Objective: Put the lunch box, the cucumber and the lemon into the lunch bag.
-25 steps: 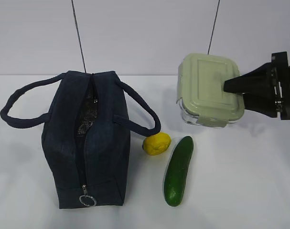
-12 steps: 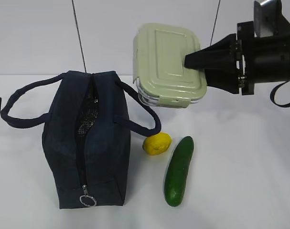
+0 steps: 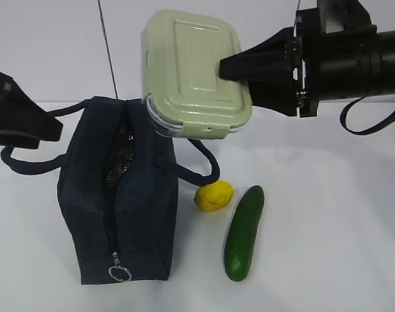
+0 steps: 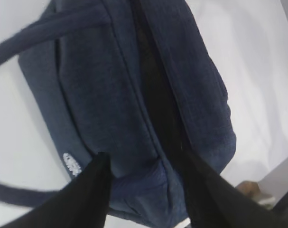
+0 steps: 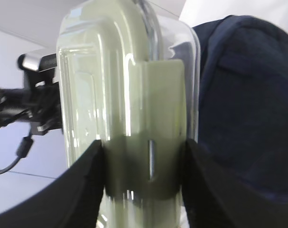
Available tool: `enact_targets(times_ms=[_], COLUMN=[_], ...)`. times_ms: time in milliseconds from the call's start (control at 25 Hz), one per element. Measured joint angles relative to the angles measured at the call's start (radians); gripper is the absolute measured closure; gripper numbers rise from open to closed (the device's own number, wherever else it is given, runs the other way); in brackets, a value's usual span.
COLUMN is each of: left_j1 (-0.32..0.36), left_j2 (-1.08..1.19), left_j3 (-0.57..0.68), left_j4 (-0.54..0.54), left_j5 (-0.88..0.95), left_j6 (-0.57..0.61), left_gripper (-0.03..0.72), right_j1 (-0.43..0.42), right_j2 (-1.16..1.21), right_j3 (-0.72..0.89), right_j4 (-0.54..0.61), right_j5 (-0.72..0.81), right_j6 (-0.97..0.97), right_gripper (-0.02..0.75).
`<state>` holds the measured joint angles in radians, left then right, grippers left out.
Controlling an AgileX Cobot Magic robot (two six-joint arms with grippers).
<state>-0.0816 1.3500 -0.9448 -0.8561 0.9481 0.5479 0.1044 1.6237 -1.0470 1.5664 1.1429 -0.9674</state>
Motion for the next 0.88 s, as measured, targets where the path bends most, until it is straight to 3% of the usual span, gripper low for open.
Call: enact_targets(times_ms=[240, 480, 680, 880], left_j1=[-0.094, -0.114, -0.114, -0.114], left_j2=[0.119, 0.216, 0.234, 0.235], left_j3=[-0.031, -0.083, -0.089, -0.090], left_j4=[-0.008, -0.008, -0.008, 0.006], left_j5=[-0.062, -0.098, -0.110, -0.107], left_j6=[0.025, 0.028, 0.028, 0.028], left_gripper=[0.328, 0.339, 0.470, 0.650], right_j1=[0.040, 0.094, 0.116, 0.115], right_j2=[0.000, 0.031, 0.050, 0.076], right_j3=[0.000, 0.000, 0.000, -0.009], right_j4=[0.004, 0.012, 0.042, 0.071], right_j5=[-0.001, -0.010, -0.039, -0.069], right_j6=[0.000, 0.000, 0.000, 0.000], right_gripper=[0.393, 0.393, 0.393, 0.393])
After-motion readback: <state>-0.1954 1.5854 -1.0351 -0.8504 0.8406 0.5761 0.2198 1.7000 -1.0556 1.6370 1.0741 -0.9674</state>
